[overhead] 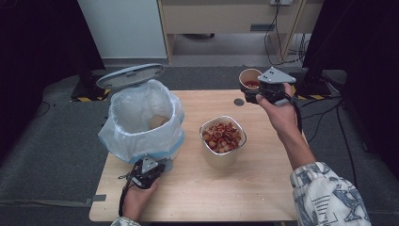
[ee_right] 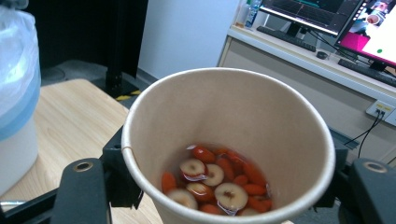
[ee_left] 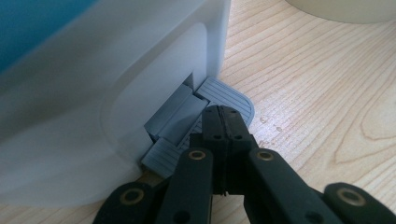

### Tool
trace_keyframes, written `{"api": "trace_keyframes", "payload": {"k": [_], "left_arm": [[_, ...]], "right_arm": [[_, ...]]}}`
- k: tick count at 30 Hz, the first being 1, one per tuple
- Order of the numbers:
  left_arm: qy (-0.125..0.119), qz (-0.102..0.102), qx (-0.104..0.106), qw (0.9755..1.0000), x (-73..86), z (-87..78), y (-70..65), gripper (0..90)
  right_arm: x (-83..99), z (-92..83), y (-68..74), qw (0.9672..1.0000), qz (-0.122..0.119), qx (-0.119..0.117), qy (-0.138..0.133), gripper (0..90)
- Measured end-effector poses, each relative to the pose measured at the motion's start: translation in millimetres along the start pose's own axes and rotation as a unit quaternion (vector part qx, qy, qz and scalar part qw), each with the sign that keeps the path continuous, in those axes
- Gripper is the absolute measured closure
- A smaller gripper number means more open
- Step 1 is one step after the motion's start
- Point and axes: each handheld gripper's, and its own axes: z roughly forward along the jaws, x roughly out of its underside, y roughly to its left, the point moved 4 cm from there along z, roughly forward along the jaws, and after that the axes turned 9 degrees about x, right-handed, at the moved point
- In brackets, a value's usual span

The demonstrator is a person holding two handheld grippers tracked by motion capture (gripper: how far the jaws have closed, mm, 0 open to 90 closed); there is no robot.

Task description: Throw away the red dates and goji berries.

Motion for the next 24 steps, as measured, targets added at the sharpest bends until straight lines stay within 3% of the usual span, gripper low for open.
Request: {"api": "trace_keyframes", "payload": {"k": [10,24], "left_arm": [[-0.001,-0.001,0.000,1.0000,0.0,0.0,0.1,89.2],[0.000,0.000,0.000,1.0000,0.0,0.0,0.0,89.2]], "right_arm": [[-4.7,-1.6,-0.3,0.9997,-0.023,0.001,-0.002,30.7],[-7.9,-5.7,-3.3,0.9994,-0.033,0.004,-0.004,30.5]]}}
